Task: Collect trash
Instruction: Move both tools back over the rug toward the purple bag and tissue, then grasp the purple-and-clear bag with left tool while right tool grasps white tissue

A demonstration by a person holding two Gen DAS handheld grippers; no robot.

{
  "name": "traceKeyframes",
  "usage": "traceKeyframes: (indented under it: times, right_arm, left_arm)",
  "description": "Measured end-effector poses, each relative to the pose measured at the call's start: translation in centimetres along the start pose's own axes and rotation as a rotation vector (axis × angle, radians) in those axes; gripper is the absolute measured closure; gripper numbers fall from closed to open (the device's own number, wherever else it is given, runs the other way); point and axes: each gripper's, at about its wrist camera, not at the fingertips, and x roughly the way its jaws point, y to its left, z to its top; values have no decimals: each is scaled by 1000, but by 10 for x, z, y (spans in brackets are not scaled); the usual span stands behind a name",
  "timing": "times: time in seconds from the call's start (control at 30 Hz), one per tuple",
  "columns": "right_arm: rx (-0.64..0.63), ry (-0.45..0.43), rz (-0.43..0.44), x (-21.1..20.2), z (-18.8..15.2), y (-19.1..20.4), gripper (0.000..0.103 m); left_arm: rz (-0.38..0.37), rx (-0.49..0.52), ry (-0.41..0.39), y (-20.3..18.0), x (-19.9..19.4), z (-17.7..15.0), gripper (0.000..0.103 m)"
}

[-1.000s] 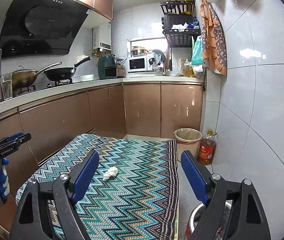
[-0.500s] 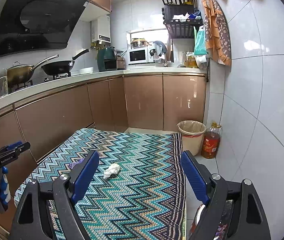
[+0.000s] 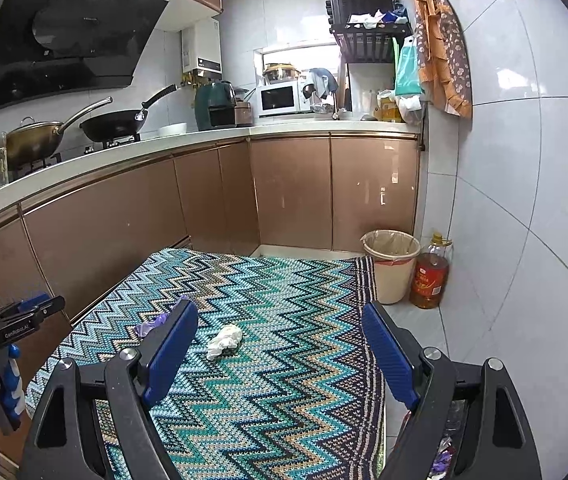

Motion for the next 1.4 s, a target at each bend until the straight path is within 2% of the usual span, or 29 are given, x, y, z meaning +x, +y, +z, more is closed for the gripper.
traceKeyframes:
  times: [0.4,0.67,0.9,1.13,1.4]
  right_arm:
    - [-4,75,59,57,-2,11,20]
    - [-21,146,114,105,-9,25,20]
    - [-42,204,173,152,-17,42,20]
    - [-6,297,247,205,-34,50,20]
    - [31,376,274,238,-51,51,25]
  left_arm:
    - [-18,19,105,6,49,-11,46]
    - [-81,60,179,0,93,-15,46]
    - [-100,81,213,-7,130,-15,46]
    - [-105,117,253,-20,163,-17,46]
    - [-105,162,284,-38,194,-15,46]
